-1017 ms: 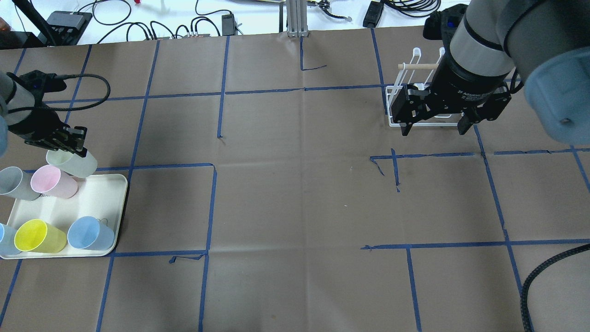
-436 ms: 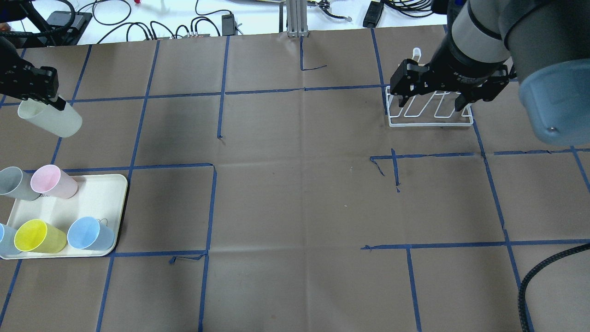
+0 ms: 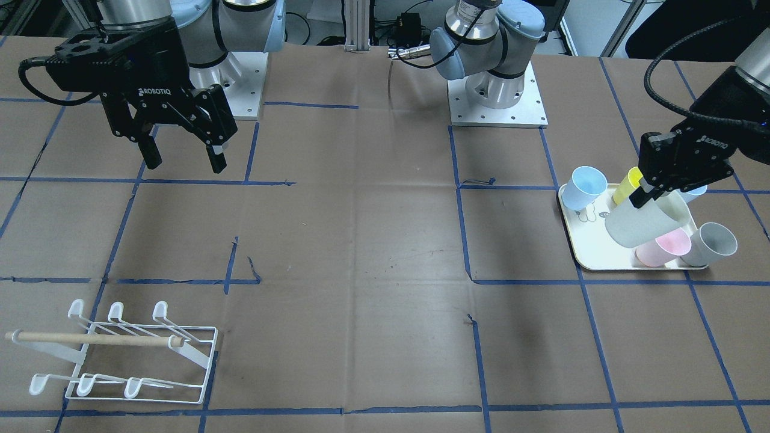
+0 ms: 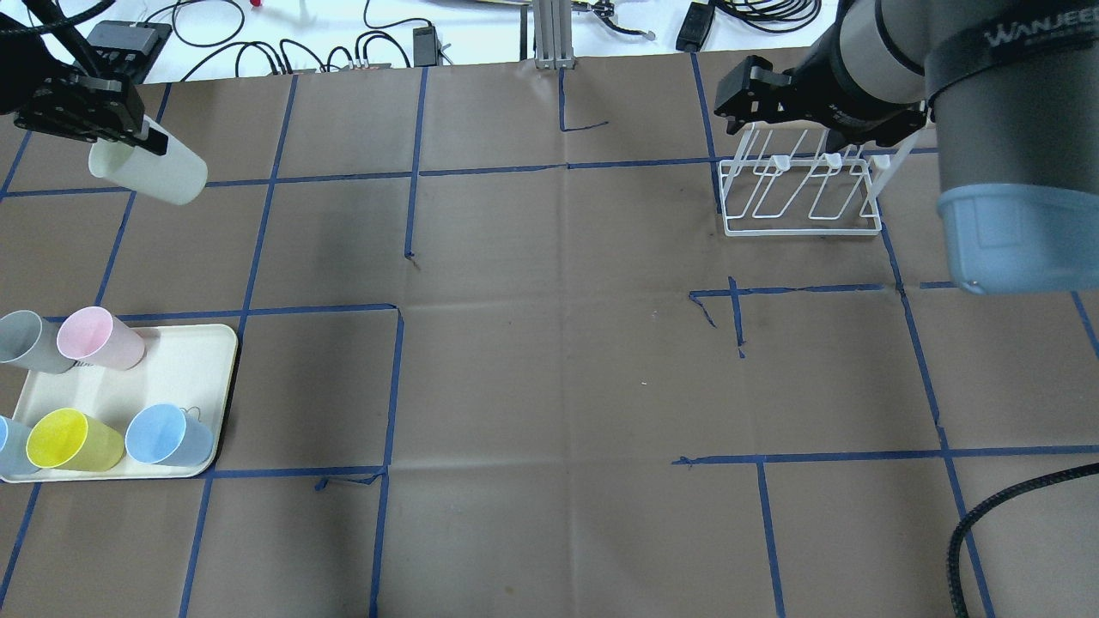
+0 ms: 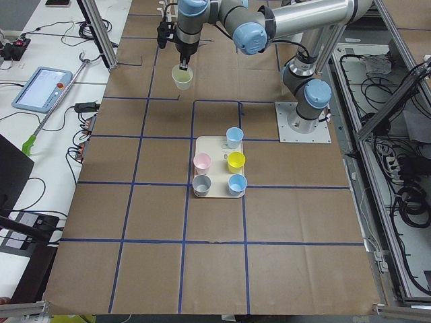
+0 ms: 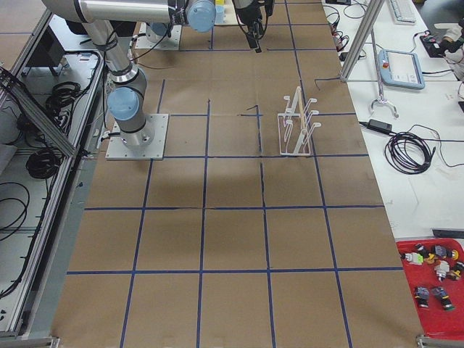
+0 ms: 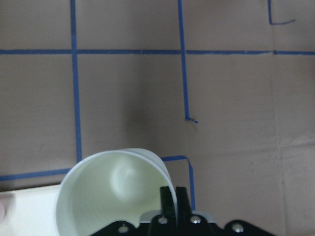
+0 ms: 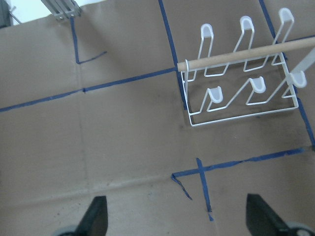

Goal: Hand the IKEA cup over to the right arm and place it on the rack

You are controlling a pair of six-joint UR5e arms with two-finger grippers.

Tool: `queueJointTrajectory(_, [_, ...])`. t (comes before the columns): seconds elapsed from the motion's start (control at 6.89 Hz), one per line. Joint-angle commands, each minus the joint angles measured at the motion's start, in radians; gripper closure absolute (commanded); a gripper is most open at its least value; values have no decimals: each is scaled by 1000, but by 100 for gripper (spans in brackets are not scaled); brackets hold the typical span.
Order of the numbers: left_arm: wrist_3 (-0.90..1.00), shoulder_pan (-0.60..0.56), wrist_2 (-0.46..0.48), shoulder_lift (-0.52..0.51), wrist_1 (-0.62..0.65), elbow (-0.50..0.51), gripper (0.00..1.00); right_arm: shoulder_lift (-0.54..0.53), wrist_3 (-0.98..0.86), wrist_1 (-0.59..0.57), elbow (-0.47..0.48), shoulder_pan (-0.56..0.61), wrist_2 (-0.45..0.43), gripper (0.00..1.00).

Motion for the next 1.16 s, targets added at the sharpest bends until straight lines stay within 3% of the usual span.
queueJointTrajectory(0.0, [23, -16, -192, 22, 265, -132, 100, 1, 194, -162, 58, -11, 112, 1])
queueJointTrajectory(0.15, [29, -60, -229, 39, 414, -221, 100, 1, 274, -215, 90, -14, 196, 1])
queueJointTrajectory(0.29, [29, -106, -258, 31, 610, -305, 100, -1, 404, -287, 119, -14, 206, 1])
queueJointTrajectory(0.44, [38, -119, -377, 19, 768, -379, 100, 1, 514, -409, 162, -11, 240, 1])
queueJointTrajectory(0.58, [43, -128, -409, 22, 886, -460, 100, -1, 578, -474, 197, -9, 261, 1])
queueJointTrajectory(0.73, [52, -139, -499, 30, 1018, -551, 100, 4, 694, -573, 226, -6, 263, 1])
queueJointTrajectory(1.02, [51, -161, -643, -7, 1330, -715, 100, 14, 968, -897, 355, -5, 368, 1])
